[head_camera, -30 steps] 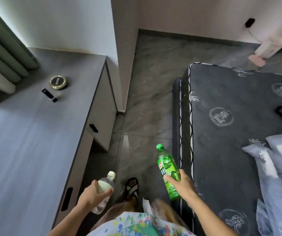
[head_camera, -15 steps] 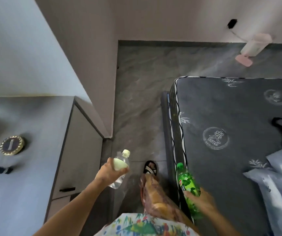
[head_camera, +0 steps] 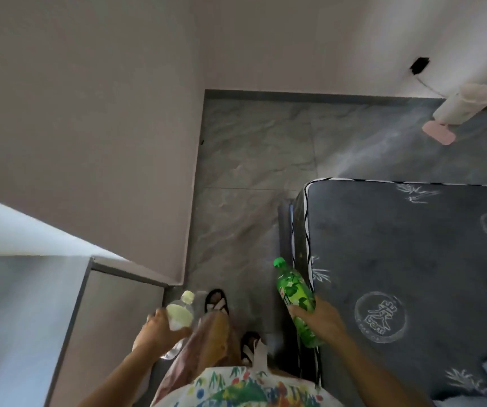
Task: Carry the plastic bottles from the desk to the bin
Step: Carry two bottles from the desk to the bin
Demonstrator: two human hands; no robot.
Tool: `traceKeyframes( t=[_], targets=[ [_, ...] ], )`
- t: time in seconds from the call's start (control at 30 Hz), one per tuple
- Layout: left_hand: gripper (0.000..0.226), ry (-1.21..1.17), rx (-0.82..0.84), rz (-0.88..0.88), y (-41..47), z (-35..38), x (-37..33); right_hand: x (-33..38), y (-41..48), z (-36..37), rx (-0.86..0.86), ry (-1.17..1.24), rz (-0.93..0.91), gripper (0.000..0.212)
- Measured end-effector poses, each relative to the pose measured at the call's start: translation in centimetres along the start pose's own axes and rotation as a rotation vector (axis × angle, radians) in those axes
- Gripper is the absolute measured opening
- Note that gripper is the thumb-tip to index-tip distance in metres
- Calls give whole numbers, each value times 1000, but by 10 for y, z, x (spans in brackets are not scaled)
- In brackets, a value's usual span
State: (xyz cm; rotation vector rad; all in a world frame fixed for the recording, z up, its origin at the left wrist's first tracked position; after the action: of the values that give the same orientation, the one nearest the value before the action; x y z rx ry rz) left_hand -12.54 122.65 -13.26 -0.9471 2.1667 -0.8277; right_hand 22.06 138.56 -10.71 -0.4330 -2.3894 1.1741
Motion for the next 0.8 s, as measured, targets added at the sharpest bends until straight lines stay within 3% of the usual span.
traceKeyframes(
  t=[0.17,0.37,0.63,0.8],
  targets=[
    [79,-65,-6,-47,69,-42,-27,109,67,-50,-83,50,-77,64],
    [83,-44,5,-11,152,-123,-109,193,132,-104,-112,126,-23,66],
    [40,-16,85,282,267,-215,-288,196,187,-157,-119,136,191,60],
    [72,75,106,442,334,-239,-408,182,223,-183,-83,167,342,67]
  ],
)
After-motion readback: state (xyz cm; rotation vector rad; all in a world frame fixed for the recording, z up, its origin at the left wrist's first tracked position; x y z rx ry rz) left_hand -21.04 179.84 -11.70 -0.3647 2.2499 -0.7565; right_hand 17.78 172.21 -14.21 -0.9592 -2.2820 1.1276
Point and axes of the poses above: each hand's wrist, its own y-axis towards the middle knuckle, its own z-axis out of the palm, x = y × z, the point moved 8 cm from there along y, towards the middle knuckle, and after that the axes turned 6 degrees about z, right-handed, at the moved point
